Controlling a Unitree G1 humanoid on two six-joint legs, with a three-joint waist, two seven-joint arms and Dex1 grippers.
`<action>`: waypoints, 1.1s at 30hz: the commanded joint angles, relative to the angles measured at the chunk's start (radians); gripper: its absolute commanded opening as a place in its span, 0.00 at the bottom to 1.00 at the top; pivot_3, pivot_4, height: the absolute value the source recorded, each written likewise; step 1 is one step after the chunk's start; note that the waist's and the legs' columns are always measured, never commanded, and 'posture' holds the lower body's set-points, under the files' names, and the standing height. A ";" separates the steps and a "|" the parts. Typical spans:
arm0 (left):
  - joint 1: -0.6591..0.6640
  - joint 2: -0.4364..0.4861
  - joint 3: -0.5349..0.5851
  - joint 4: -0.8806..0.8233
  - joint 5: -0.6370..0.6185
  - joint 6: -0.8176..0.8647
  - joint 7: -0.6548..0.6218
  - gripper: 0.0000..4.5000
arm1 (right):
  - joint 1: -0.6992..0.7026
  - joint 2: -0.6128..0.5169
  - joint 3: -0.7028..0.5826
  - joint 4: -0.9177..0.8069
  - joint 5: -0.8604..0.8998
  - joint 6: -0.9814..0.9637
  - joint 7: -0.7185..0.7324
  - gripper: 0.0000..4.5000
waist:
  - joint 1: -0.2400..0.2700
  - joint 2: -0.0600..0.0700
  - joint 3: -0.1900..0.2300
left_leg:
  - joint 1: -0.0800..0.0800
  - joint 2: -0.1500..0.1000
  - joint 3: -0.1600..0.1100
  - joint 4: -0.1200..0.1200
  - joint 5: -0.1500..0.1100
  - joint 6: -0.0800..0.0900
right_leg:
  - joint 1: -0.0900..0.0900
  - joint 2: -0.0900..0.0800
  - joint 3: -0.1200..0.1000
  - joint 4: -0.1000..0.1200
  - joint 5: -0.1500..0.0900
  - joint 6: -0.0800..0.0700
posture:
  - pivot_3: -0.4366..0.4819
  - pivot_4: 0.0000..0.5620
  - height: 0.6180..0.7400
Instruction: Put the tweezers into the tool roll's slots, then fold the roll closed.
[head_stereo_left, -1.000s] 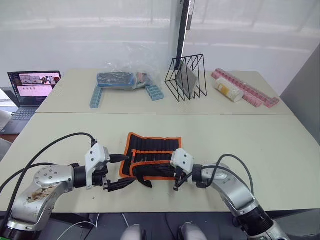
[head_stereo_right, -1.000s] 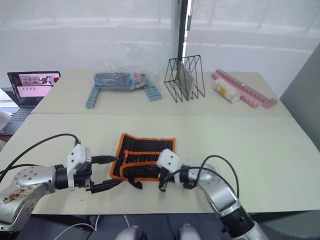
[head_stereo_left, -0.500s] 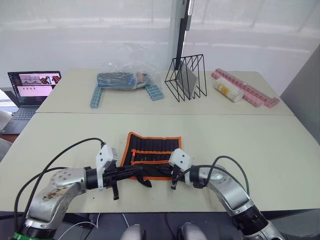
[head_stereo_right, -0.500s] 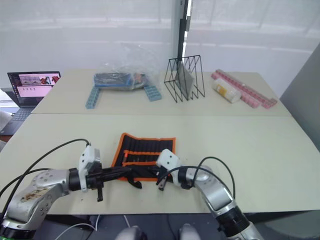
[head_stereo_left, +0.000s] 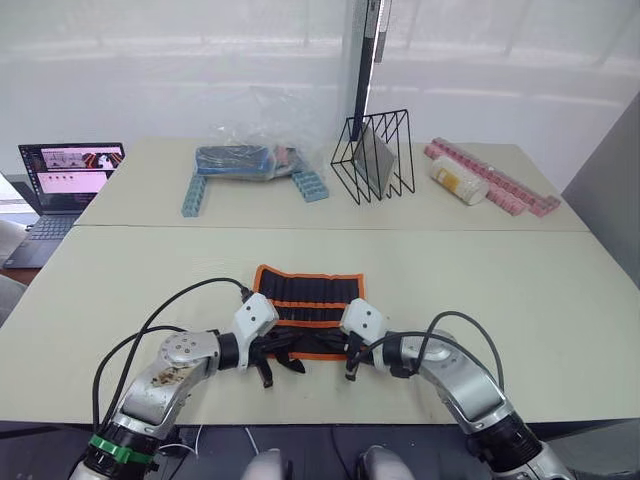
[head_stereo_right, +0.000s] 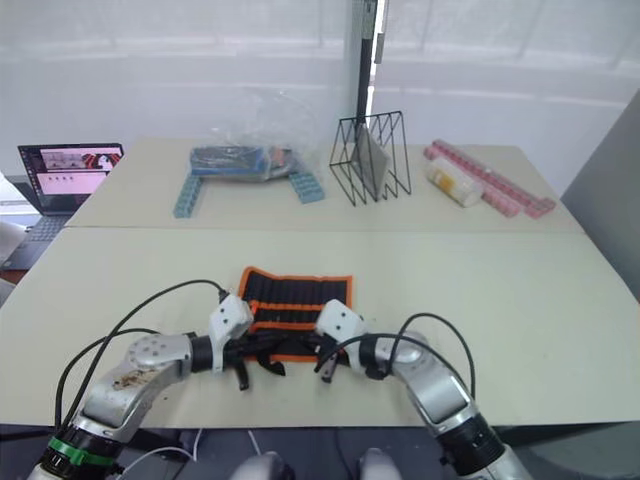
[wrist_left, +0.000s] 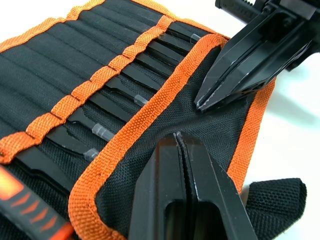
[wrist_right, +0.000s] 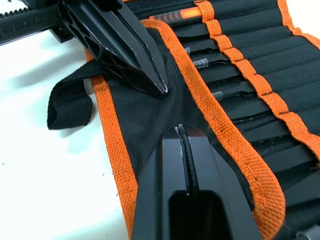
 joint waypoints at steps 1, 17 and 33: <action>0.068 0.041 -0.027 -0.013 0.020 0.034 -0.020 0.01 | 0.015 -0.025 -0.004 -0.007 -0.019 0.023 -0.008 0.00 | -0.002 0.000 0.000 | 0.001 0.000 0.000 -0.001 0.000 0.000 | 0.000 0.000 0.000 0.000 0.000 0.000 | 0.48 0.27 0.86; 0.111 0.031 -0.019 -0.033 0.016 0.026 0.004 0.01 | -0.016 0.022 0.064 -0.005 -0.035 0.011 -0.007 0.00 | -0.002 0.001 -0.001 | 0.004 0.000 0.002 -0.006 0.000 0.000 | 0.000 -0.001 0.002 -0.001 0.000 0.000 | 0.48 0.27 0.86; 0.146 0.055 0.000 -0.029 0.020 0.007 -0.014 0.01 | 0.075 -0.124 -0.012 -0.063 0.011 0.122 0.030 0.00 | -0.004 0.003 -0.004 | 0.008 0.001 0.002 -0.008 0.000 0.000 | 0.006 0.000 0.001 -0.005 0.000 -0.001 | 0.48 0.27 0.86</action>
